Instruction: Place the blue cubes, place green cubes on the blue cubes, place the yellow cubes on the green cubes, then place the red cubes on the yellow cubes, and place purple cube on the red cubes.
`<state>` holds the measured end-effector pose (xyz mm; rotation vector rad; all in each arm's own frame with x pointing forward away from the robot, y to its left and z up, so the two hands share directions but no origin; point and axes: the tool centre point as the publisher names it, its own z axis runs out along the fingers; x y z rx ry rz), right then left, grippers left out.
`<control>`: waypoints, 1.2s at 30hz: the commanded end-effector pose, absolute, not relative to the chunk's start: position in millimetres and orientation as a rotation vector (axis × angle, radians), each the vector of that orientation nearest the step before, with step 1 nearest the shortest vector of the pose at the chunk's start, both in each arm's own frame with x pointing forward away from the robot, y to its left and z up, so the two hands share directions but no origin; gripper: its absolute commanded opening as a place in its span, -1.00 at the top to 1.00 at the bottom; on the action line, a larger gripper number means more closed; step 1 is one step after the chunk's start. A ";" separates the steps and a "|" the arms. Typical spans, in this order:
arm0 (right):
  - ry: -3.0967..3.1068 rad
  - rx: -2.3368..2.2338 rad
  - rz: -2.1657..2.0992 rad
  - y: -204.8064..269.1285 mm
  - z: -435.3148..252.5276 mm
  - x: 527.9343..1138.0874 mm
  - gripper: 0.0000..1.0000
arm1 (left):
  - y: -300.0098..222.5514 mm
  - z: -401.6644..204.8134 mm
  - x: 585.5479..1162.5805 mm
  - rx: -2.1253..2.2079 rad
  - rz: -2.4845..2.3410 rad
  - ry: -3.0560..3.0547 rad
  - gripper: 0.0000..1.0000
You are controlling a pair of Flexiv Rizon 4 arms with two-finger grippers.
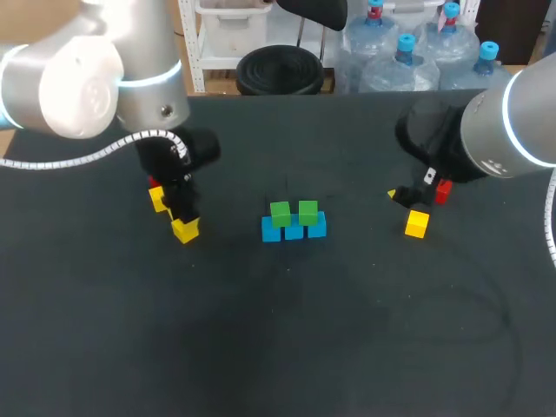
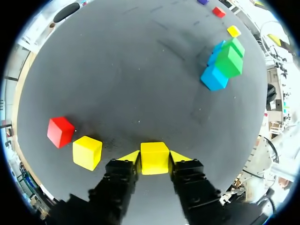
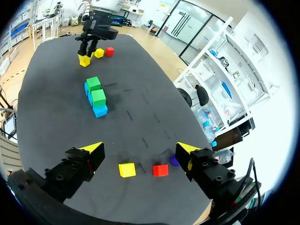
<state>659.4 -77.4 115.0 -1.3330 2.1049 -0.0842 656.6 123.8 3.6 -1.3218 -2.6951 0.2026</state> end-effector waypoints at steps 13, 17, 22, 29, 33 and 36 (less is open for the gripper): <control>2.097 -1.324 -0.090 -77.5 112.7 657.9 -1.00 | 111.0 38.4 658.8 -1.429 0.241 -2.698 1.00; 2.097 -1.324 -0.090 -77.5 112.7 657.9 -1.00 | 95.9 62.2 660.2 -1.578 0.271 -2.610 1.00; 2.097 -1.324 -0.090 -77.5 112.7 657.9 -1.00 | 78.1 86.4 663.3 -1.808 0.235 -2.453 1.00; 2.097 -1.324 -0.090 -77.5 112.7 657.9 -1.00 | 45.0 105.5 665.2 -1.994 0.211 -2.294 1.00; 2.097 -1.324 -0.090 -77.5 112.7 657.9 -1.00 | 27.4 108.1 667.9 -2.009 0.270 -2.280 1.00; 2.097 -1.324 -0.090 -77.5 112.7 657.9 -1.00 | 19.0 105.8 671.9 -1.992 0.311 -2.304 1.00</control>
